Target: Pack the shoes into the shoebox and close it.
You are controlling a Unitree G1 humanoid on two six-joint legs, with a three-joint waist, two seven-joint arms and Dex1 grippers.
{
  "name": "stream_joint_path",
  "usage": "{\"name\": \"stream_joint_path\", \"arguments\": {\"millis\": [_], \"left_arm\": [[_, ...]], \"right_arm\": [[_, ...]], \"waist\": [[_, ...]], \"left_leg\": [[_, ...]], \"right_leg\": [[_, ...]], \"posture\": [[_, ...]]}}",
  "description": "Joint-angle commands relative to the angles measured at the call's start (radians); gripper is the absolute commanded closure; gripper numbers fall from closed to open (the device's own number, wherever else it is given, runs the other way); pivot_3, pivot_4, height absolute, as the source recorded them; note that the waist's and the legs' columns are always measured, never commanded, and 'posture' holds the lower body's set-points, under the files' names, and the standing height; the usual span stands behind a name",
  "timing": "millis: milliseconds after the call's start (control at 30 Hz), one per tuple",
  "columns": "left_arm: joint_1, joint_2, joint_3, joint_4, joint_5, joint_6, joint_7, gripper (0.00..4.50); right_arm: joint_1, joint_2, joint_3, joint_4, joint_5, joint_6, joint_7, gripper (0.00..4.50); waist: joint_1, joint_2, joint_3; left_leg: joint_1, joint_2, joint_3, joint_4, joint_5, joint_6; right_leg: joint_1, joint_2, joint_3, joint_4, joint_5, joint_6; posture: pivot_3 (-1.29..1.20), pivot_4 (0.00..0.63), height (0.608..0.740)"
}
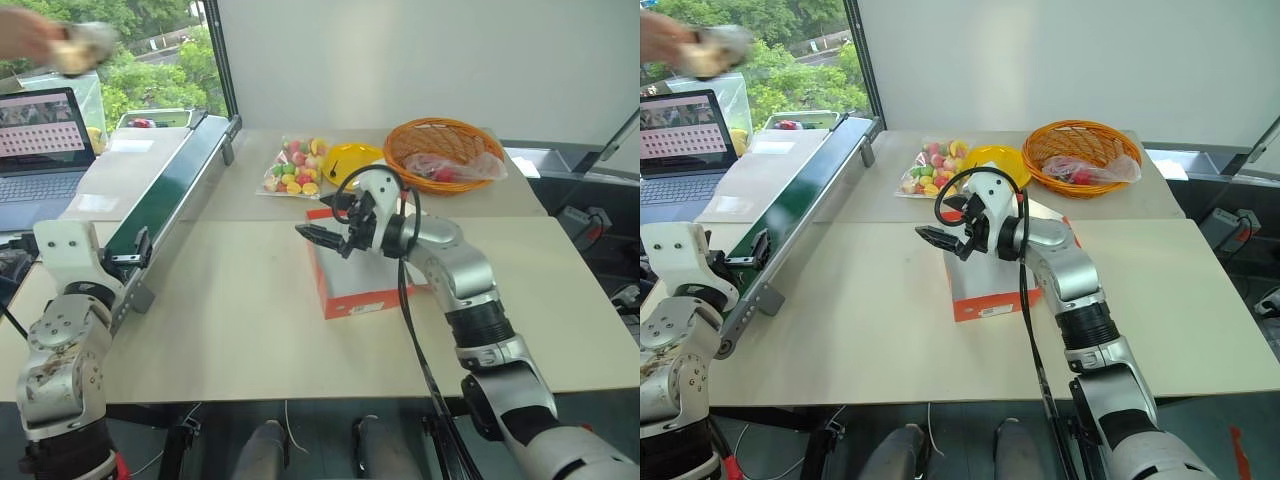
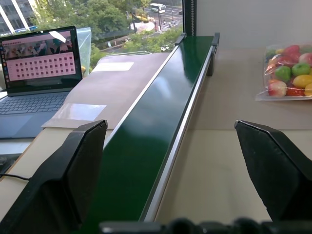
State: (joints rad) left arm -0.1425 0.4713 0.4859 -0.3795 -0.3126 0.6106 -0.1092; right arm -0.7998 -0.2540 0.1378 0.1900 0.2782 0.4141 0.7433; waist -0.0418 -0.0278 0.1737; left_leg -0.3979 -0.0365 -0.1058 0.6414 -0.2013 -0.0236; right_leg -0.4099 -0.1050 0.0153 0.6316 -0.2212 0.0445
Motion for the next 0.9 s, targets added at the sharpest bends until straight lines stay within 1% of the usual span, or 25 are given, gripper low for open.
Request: {"name": "stream_joint_path", "arguments": {"millis": [33,633,733,900], "left_arm": [[-0.019,0.014,0.02,-0.03,0.011,-0.031,0.007,0.0],[-0.095,0.049,0.006,0.07,0.025,-0.069,-0.014,0.0],[-0.108,0.052,0.027,0.106,0.018,-0.082,-0.017,0.0],[-0.101,0.084,0.066,0.192,0.01,-0.13,-0.056,0.0]], "right_arm": [[-0.031,0.007,-0.038,-0.004,-0.002,-0.047,-0.019,0.06],[-0.004,0.013,-0.033,-0.031,-0.002,-0.042,-0.044,0.06],[-0.002,0.016,-0.031,-0.039,0.004,-0.037,-0.045,0.06],[0.008,0.018,-0.023,-0.064,0.022,-0.021,-0.021,0.06]], "waist": [[0.0,0.0,0.0],[-0.001,0.0,0.0],[-0.001,0.0,0.0],[-0.003,0.0,0.0]], "left_leg": [[0.0,0.0,0.0,0.0,0.0,0.0],[0.0,0.0,0.0,0.0,0.0,0.0],[0.0,0.0,0.0,0.0,0.0,0.0],[-0.001,0.0,0.0,-0.001,0.0,0.0]], "right_leg": [[0.0,0.0,0.0,0.0,0.0,0.0],[0.0,0.0,0.0,0.0,0.0,0.0],[-0.001,0.0,0.0,0.0,0.0,0.0],[-0.002,0.0,0.0,0.001,0.0,0.0]], "posture": [[0.0,0.15,0.74],[0.0,0.15,0.74],[0.0,0.15,0.74],[0.0,0.15,0.74]]}}
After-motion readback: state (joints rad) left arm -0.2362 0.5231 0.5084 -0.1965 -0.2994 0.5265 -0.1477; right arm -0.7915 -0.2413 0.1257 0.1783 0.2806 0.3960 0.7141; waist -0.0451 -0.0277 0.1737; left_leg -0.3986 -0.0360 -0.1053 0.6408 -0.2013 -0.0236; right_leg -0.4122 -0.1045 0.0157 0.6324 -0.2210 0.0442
